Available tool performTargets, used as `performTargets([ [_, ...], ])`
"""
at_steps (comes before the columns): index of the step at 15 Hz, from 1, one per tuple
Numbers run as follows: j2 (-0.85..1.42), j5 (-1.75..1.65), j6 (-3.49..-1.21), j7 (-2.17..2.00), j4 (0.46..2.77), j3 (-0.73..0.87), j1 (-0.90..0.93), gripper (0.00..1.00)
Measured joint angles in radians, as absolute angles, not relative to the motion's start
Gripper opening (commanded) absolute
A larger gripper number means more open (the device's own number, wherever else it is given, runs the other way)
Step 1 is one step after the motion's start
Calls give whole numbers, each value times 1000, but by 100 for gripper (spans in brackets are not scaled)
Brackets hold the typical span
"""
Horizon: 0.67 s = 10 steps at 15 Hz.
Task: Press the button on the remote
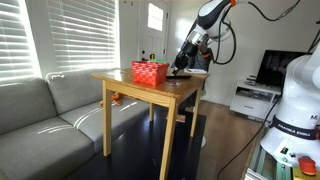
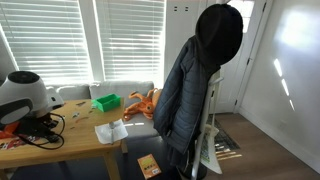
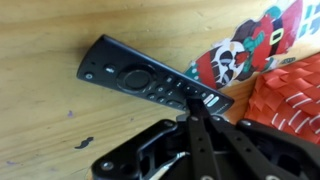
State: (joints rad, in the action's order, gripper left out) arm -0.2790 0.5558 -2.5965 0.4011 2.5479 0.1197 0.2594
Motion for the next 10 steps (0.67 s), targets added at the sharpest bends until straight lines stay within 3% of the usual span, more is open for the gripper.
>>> performTargets([
  [10, -273, 626, -2597, 443, 2547, 118, 259, 0],
])
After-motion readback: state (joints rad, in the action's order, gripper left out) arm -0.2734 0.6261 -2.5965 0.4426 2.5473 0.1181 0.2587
